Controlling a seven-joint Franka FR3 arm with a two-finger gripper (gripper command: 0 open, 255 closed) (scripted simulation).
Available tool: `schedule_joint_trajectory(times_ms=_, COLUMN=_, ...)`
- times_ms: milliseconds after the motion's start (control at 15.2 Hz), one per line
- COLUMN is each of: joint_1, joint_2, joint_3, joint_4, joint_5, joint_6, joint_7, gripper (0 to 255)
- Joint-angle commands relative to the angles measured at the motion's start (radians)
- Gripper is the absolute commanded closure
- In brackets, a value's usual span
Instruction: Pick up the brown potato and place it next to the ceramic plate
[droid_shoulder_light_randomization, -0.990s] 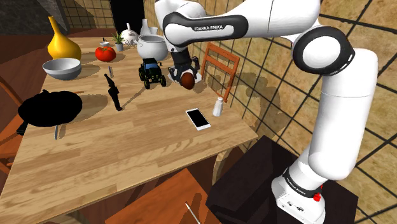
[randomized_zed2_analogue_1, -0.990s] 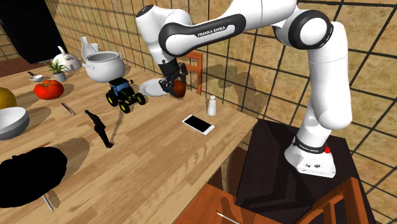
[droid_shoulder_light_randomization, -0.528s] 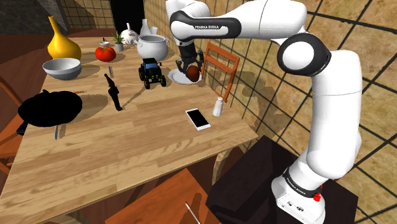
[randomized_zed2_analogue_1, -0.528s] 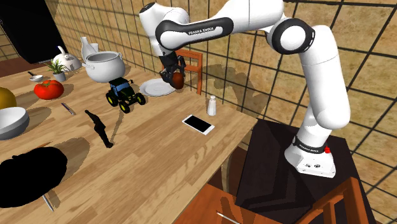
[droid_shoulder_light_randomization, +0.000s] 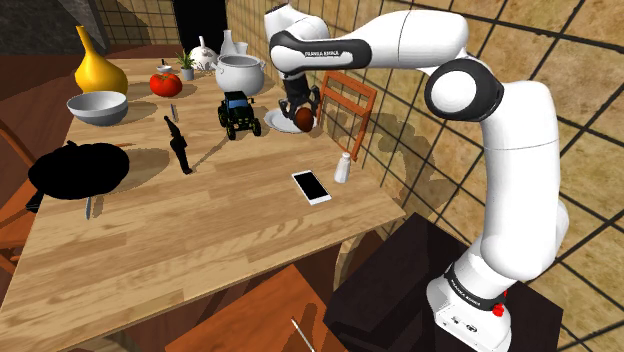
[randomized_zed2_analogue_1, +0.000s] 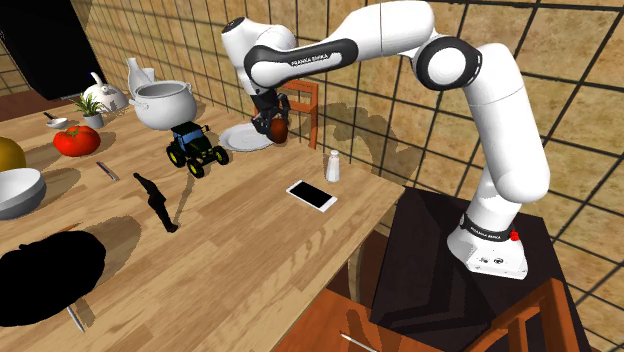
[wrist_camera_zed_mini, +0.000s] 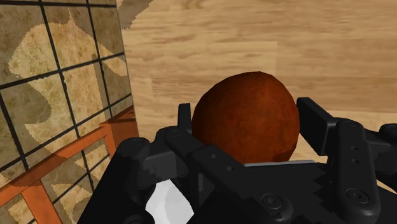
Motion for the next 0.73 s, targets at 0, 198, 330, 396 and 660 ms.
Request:
schedule_joint_trajectory(times_ms=0, joint_1=-0.003, joint_2=0.005, joint_3=-0.001, joint_4=-0.020, joint_5=-0.001, joint_6=0.024, joint_7=0.006, gripper=255)
schedule_joint_trajectory(times_ms=198, joint_1=-0.007, joint_2=0.007, joint_3=-0.001, joint_4=-0.056, joint_5=-0.003, joint_6=0.061, joint_7=0.017, gripper=255)
schedule_joint_trajectory(times_ms=330, joint_1=-0.010, joint_2=0.010, joint_3=-0.002, joint_4=-0.078, joint_5=-0.005, joint_6=0.084, joint_7=0.024, gripper=255)
schedule_joint_trajectory(times_ms=396, joint_1=-0.011, joint_2=0.012, joint_3=-0.002, joint_4=-0.089, joint_5=-0.006, joint_6=0.096, joint_7=0.028, gripper=255)
schedule_joint_trajectory(times_ms=660, joint_1=-0.015, joint_2=0.022, joint_3=-0.004, joint_4=-0.126, joint_5=-0.010, joint_6=0.141, joint_7=0.042, gripper=255)
